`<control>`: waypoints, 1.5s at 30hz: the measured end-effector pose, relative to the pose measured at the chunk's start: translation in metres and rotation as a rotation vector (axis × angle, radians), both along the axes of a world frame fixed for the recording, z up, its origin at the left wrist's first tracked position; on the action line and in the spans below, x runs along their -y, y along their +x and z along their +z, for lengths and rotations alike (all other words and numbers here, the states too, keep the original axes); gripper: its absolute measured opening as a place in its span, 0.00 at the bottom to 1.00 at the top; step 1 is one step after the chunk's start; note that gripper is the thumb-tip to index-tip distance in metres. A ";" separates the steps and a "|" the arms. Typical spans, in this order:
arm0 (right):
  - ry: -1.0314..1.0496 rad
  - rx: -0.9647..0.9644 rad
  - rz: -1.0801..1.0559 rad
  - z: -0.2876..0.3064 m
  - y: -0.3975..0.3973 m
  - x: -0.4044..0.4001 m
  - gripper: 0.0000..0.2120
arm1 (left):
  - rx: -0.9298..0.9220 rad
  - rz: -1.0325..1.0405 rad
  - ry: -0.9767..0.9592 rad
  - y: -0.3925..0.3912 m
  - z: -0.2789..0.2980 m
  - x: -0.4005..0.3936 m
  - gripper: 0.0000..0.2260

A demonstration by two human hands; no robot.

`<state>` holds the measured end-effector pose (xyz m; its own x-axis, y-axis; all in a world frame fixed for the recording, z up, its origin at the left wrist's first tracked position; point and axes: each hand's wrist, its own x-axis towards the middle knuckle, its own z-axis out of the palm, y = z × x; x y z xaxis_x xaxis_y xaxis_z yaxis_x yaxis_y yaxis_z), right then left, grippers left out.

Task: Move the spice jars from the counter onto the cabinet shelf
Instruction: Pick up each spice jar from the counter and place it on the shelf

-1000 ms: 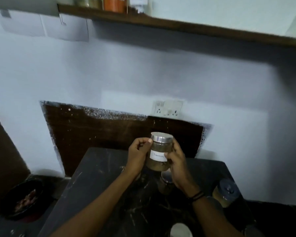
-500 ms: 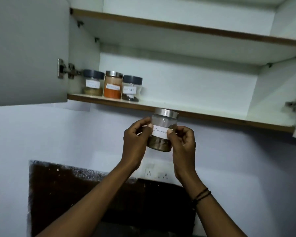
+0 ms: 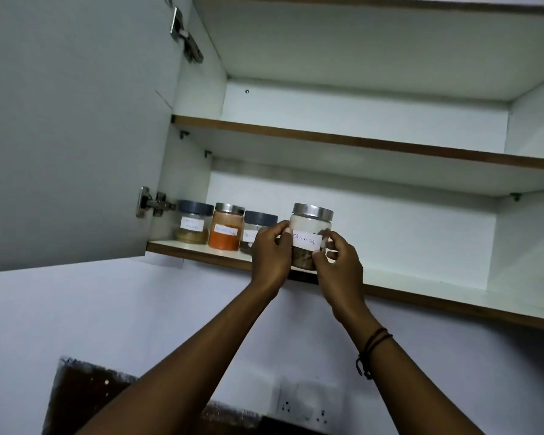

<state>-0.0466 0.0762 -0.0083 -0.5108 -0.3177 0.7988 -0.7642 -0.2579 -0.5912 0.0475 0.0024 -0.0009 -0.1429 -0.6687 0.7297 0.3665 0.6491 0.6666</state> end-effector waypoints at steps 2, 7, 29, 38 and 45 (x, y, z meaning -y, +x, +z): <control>0.065 -0.020 -0.045 0.009 -0.010 0.019 0.14 | 0.089 0.049 -0.026 -0.009 0.008 0.014 0.13; 0.222 -0.025 -0.082 0.025 -0.031 0.054 0.12 | 0.320 0.092 0.012 -0.030 0.023 0.048 0.15; 0.082 0.047 0.111 -0.028 -0.013 0.003 0.08 | 0.323 0.009 -0.362 -0.009 -0.044 0.020 0.12; 0.264 0.189 0.110 -0.165 0.009 -0.073 0.08 | 0.384 -0.325 -0.120 0.001 -0.194 -0.051 0.13; 0.504 0.343 -0.010 -0.329 0.034 -0.131 0.11 | 0.628 -0.466 -0.077 0.023 -0.346 -0.093 0.14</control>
<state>-0.0126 0.2072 -0.3372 -0.7172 -0.6081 0.3404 -0.5095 0.1242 -0.8515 0.0703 0.0951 -0.3474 -0.7973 -0.3892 0.4614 0.1819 0.5739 0.7985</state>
